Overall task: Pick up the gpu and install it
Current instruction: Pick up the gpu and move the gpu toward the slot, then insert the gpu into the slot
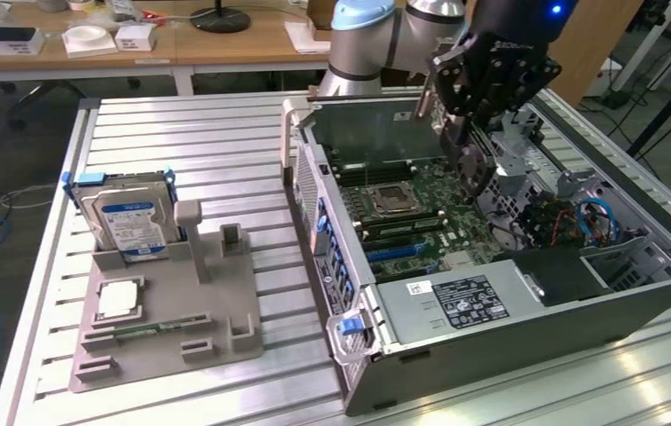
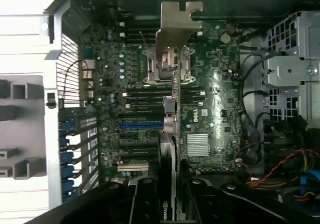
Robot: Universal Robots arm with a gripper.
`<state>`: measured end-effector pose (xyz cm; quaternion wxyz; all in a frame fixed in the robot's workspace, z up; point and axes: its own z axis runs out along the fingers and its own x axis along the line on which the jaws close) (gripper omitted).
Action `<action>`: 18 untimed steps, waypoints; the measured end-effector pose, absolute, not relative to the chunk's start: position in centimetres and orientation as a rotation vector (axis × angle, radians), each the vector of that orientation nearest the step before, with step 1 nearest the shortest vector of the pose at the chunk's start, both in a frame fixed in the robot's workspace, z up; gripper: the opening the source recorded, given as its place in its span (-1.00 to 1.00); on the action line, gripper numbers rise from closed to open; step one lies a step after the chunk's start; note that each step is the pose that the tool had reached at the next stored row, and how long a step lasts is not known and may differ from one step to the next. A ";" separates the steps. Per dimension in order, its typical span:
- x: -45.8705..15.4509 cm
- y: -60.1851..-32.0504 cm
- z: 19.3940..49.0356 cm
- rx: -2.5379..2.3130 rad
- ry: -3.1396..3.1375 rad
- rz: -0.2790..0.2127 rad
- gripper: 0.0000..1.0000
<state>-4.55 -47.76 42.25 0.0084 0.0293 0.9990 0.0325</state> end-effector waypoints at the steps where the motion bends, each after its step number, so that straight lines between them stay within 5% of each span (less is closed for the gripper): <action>1: -4.1 -47.8 42.2 0.092 3.122 0.103 -0.47; 18: -3.2 -47.8 42.2 0.075 3.123 0.104 -0.47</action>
